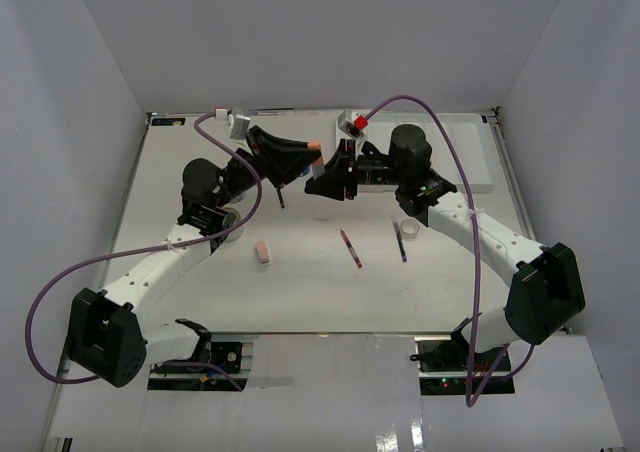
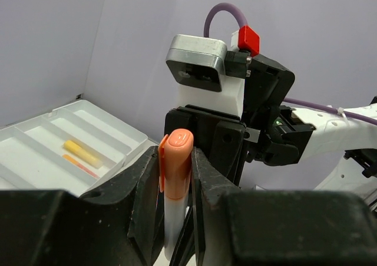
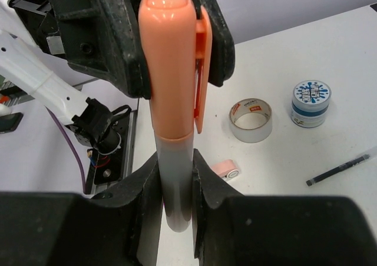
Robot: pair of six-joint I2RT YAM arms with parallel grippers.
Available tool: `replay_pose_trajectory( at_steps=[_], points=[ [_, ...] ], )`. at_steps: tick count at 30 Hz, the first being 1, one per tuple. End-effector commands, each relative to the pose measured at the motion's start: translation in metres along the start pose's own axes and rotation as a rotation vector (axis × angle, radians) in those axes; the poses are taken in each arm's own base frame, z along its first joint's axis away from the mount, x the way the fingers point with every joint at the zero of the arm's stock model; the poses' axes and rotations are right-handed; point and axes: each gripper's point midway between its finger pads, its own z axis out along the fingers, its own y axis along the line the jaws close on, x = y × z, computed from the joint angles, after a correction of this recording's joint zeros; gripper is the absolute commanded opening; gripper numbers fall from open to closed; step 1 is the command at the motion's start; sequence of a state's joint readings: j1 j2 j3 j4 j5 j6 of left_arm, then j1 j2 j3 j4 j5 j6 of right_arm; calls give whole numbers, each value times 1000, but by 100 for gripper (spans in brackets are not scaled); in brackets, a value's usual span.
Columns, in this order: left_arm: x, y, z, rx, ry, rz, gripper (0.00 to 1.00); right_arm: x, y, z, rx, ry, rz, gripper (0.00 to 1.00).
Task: Sort the stationery into containers
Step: Close the pen cap on the pen.
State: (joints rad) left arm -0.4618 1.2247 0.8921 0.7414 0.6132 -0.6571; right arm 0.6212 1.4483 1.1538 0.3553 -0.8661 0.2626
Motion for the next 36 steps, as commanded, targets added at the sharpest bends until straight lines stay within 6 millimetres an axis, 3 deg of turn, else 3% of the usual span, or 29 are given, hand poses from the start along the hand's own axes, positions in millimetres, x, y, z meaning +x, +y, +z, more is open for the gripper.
replay_pose_trajectory(
  at_steps=[1, 5, 6, 9, 14, 21, 27, 36],
  points=[
    [23, -4, -4, -9, 99, -35, 35, -47, 4, 1, -2, -118, -154, 8],
    [23, -6, -5, 1, 102, -26, 49, -46, 5, 1, -8, -116, -156, 8],
    [22, -7, -5, 3, 102, -24, 61, -46, 5, 1, -9, -114, -155, 8],
    [21, -10, -4, 16, 116, -14, 79, -44, 5, 1, -3, -114, -149, 8],
    [20, -12, -4, 16, 139, -8, 97, -38, 1, -1, 9, -107, -139, 8],
    [8, -20, -9, 15, 185, 74, 98, -28, -9, -5, 22, -86, -111, 8],
    [-8, -4, -9, -23, 226, 106, 96, -11, -8, -8, 4, -39, -95, 9],
    [-33, 10, 15, 25, 229, 185, 98, 2, -2, -9, -47, 23, -86, 9]
  ],
)
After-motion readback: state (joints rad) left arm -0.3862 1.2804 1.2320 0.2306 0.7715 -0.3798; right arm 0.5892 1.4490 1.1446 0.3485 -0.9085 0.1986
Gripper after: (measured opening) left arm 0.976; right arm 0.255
